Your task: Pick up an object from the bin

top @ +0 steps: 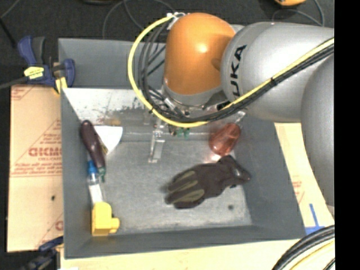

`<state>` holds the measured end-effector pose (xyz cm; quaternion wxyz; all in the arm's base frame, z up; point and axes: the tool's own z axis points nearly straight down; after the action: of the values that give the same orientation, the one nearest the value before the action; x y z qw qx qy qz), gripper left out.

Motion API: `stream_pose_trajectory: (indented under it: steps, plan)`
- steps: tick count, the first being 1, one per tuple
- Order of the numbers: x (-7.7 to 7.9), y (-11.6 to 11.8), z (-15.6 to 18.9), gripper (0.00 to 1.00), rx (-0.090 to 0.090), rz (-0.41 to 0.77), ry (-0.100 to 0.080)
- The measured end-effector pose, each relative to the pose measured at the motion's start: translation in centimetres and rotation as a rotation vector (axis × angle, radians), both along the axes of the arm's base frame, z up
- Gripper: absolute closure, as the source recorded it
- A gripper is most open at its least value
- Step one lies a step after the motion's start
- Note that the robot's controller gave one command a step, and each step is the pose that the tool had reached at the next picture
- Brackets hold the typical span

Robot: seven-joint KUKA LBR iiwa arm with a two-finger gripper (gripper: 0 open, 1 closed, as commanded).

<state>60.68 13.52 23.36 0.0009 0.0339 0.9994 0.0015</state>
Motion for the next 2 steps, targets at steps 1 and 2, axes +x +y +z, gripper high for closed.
stream_pose_trajectory:
  steps: [1,2]
  plan:
    - [-3.1,-2.9,0.7,0.00,-0.001,-0.068,-0.001]
    - [-4.3,-4.6,0.9,0.00,0.000,-0.055,-0.008]
